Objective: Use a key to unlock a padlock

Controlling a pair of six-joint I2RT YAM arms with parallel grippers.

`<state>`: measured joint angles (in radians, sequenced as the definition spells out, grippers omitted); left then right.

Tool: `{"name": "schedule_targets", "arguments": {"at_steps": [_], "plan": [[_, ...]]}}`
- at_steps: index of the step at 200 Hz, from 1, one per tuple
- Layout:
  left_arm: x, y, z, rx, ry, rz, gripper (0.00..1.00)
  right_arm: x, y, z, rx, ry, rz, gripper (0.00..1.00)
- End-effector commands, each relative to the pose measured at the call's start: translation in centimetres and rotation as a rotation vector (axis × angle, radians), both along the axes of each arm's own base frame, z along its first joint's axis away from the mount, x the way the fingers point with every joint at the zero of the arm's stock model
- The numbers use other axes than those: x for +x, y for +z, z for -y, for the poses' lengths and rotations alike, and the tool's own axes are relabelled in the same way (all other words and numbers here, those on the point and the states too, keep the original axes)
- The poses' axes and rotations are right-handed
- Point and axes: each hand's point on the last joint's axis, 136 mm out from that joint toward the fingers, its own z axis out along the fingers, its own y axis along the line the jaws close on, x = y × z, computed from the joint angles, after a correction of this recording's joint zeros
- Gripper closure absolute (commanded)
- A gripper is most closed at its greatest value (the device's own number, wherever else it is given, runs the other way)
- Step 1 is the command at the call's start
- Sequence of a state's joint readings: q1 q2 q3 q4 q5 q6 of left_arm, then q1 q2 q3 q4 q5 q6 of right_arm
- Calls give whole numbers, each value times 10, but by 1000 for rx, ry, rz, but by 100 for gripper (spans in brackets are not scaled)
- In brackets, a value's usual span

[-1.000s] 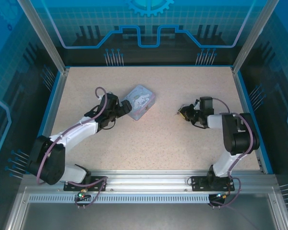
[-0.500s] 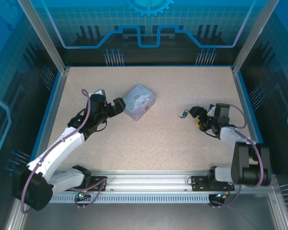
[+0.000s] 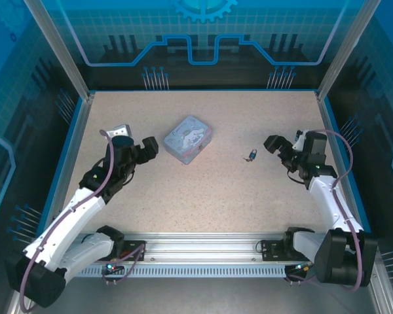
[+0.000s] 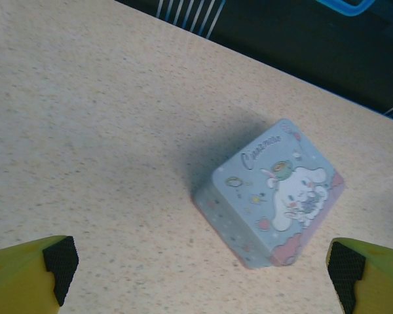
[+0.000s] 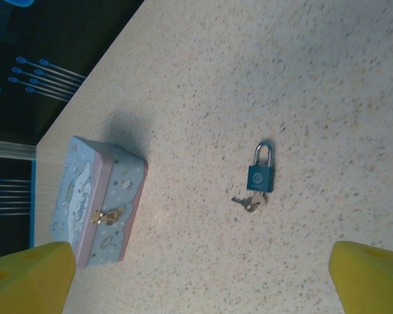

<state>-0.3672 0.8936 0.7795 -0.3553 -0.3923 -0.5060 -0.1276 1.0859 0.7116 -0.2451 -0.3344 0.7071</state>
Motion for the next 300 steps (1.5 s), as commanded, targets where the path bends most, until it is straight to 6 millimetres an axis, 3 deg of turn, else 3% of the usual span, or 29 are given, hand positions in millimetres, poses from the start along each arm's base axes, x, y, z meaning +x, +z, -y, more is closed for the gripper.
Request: {"name": "schedule_targets", "arguments": {"at_steps": [1, 51, 68, 109, 134, 178, 256, 280, 300], "plan": [[-5, -8, -23, 133, 46, 36, 1, -5, -3, 21, -107, -66, -34, 0], [-10, -27, -30, 220, 27, 169, 1, -14, -6, 72, -251, -385, 58, 0], [-12, -36, -31, 240, 16, 185, 1, -15, -4, 80, -308, -435, 105, 0], [-5, -49, -28, 325, -24, 229, 1, 1, 1, 69, -688, -349, 133, 0], [6, -53, -31, 371, -32, 253, 1, 14, -5, 65, -814, -354, 140, 0], [24, -70, -46, 392, 15, 200, 1, 30, -11, 67, -886, -359, 144, 0], [40, -88, -96, 313, 143, 205, 1, 39, -12, 81, -886, -347, 209, 0], [47, -96, -94, 314, 114, 202, 1, 43, -15, 75, -898, -286, 214, 0], [50, -101, -92, 313, 100, 192, 1, 38, -30, 73, -923, -259, 176, 0]]}}
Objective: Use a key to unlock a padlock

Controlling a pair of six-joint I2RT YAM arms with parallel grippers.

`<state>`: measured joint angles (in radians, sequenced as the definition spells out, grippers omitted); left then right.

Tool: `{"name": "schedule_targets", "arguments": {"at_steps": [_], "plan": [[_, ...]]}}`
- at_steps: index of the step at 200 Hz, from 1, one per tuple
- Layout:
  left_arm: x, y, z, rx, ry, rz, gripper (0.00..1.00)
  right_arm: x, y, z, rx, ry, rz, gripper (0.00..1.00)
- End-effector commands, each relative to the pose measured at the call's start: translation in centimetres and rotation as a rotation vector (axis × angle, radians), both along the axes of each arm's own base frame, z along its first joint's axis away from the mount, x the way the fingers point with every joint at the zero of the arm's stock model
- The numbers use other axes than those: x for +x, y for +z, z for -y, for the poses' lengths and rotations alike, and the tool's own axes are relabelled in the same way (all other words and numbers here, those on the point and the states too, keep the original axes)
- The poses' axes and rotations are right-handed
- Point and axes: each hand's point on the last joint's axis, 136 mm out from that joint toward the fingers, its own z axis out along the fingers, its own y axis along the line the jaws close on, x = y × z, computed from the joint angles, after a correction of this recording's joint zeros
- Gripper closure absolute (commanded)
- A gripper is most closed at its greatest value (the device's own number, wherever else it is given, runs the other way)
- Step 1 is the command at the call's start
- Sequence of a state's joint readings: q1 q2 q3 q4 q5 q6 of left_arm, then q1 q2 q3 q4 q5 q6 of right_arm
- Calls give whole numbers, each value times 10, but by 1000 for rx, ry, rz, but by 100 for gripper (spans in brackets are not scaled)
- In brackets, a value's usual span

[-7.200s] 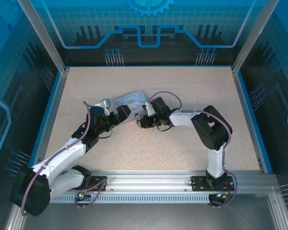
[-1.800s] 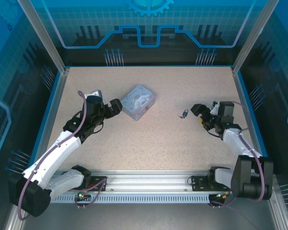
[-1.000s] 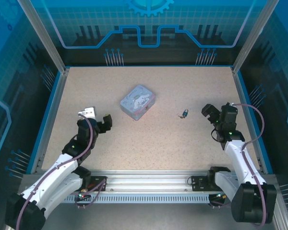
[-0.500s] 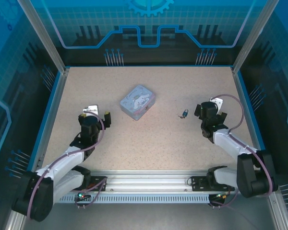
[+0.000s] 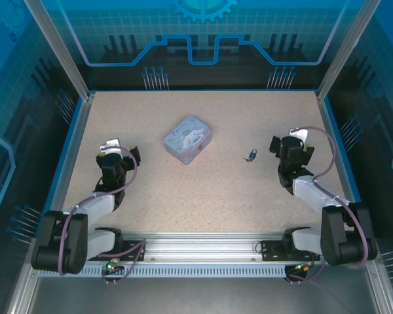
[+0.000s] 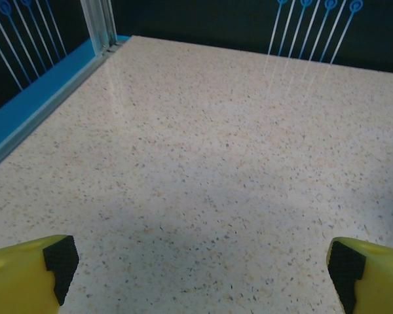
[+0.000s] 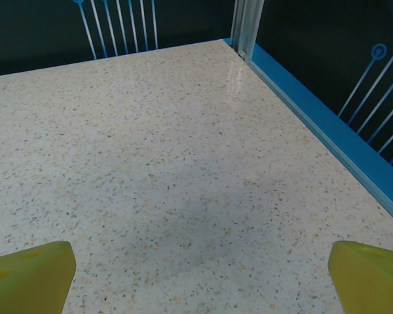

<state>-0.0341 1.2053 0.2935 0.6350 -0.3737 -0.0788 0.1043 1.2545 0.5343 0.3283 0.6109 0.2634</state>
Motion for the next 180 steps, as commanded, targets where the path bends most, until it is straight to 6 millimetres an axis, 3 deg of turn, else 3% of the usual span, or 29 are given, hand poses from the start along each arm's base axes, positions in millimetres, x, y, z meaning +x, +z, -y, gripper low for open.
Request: {"name": "schedule_targets", "arguments": {"at_steps": [1, 29, 53, 123, 156, 167, 174, 180], "plan": [[7, 6, 6, -17, -44, 53, 1, 0, -11, -4, -29, 32, -22, 0], [12, 6, 10, -18, -65, 57, 1, 1, -22, -14, -52, 76, 7, 0], [22, 8, 14, -15, -90, 90, 1, 7, -18, -28, -92, 166, 38, 0], [35, -16, 28, 1, -180, 104, 1, 5, -27, -42, -96, 275, 114, 0], [49, -24, 32, -6, -206, 10, 1, 18, -42, -62, -78, 411, 62, 0], [50, -23, 33, -8, -214, 15, 1, 29, -42, -59, -97, 394, 82, 0], [49, -25, 34, -10, -216, 6, 1, 27, -51, -56, -43, 401, -1, 0], [50, -24, 34, -11, -217, 8, 1, 28, -49, -56, -25, 428, 38, 0]]}}
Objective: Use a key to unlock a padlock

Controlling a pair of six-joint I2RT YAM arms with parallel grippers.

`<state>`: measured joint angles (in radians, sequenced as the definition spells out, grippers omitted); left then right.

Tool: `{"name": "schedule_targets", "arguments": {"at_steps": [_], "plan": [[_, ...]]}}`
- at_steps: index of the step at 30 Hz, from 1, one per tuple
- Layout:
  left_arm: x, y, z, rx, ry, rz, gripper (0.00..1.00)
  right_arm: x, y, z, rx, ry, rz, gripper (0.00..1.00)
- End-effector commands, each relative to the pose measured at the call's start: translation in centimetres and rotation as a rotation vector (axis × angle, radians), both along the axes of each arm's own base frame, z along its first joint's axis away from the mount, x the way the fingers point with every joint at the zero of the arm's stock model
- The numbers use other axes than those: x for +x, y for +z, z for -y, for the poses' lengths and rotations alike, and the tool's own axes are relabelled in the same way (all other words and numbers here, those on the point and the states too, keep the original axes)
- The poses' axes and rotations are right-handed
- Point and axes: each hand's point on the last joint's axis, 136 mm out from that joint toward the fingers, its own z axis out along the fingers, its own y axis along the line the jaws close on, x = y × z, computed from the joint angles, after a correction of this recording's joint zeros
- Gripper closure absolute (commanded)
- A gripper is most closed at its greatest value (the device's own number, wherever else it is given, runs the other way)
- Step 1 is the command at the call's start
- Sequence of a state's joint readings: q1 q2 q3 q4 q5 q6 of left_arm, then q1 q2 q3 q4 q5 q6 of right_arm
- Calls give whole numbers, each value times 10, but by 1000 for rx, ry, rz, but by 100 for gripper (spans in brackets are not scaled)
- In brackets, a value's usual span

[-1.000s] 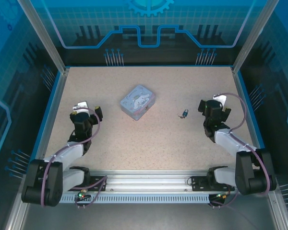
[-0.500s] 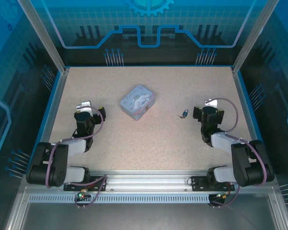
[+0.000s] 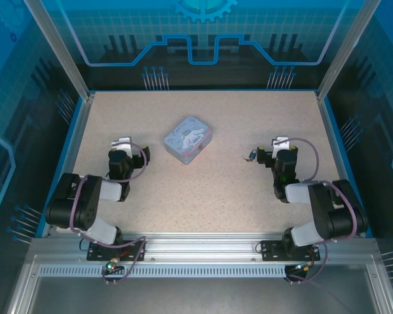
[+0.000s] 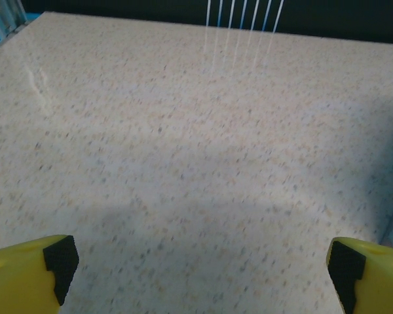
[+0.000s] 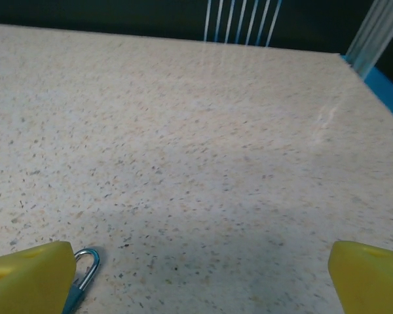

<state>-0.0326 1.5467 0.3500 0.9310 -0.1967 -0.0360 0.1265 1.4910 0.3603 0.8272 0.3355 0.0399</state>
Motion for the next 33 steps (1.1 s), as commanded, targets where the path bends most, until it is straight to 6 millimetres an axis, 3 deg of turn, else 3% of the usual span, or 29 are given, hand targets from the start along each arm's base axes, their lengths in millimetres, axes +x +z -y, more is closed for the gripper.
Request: {"name": "schedule_targets", "arguments": {"at_steps": [1, 26, 29, 33], "plan": [[8, 7, 3, 11, -37, 8, 1, 13, 7, -2, 51, 73, 18, 0], [9, 6, 3, 15, -36, 6, 1, 14, 6, -4, 28, 57, -4, 0], [9, 6, 2, 16, -37, 6, 1, 16, 4, -23, 65, 216, -35, 0], [8, 7, 3, 13, -40, 9, 1, 15, 4, -24, 68, 222, -30, 0]]}}
